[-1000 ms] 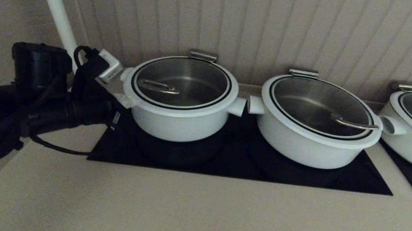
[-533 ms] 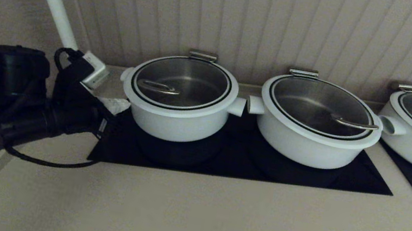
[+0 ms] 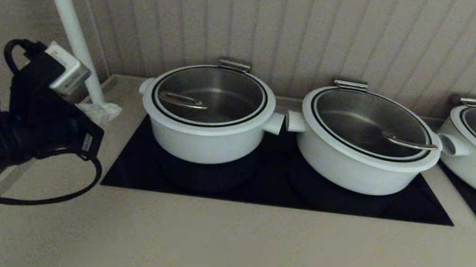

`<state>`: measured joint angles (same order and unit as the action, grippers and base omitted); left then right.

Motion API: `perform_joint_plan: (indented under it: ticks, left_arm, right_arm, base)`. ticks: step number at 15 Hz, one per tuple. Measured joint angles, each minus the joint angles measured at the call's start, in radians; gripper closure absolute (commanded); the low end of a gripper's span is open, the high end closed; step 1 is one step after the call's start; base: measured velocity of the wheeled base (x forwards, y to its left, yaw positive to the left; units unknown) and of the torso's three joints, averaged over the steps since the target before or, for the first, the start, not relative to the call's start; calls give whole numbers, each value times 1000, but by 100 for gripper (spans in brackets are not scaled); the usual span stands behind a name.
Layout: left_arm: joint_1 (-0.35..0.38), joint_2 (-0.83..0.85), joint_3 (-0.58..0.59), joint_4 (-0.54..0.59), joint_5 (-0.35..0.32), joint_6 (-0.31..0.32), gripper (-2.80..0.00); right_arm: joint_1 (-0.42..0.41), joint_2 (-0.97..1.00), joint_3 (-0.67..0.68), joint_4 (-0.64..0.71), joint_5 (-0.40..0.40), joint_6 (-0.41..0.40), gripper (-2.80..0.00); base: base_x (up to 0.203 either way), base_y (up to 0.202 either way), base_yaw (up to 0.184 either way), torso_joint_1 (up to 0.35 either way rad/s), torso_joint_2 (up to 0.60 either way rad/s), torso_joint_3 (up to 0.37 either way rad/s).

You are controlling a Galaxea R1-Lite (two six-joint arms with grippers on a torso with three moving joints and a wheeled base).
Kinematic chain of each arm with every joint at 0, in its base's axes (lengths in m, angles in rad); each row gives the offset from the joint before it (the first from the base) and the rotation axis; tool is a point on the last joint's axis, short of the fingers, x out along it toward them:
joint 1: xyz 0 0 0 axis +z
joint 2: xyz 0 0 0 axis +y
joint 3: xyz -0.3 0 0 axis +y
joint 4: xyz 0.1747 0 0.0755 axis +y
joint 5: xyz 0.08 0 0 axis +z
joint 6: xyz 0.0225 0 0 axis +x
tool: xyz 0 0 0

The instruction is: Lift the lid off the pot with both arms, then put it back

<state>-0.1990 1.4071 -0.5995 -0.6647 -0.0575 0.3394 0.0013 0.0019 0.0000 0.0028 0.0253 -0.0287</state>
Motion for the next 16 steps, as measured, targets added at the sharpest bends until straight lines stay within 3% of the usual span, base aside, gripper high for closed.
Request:
perform_joint_plan:
  ticks: [9, 16]
  left_arm:
    - [2, -168, 155, -4, 137, -6, 0]
    - [65, -376, 425, -4, 144, -10, 0]
  right_arm:
    - [0, 0, 0, 0, 0, 0, 0]
    - [0, 0, 0, 0, 0, -1, 0]
  base:
    - [0, 0, 0, 0, 0, 0]
    - [0, 0, 0, 0, 0, 0]
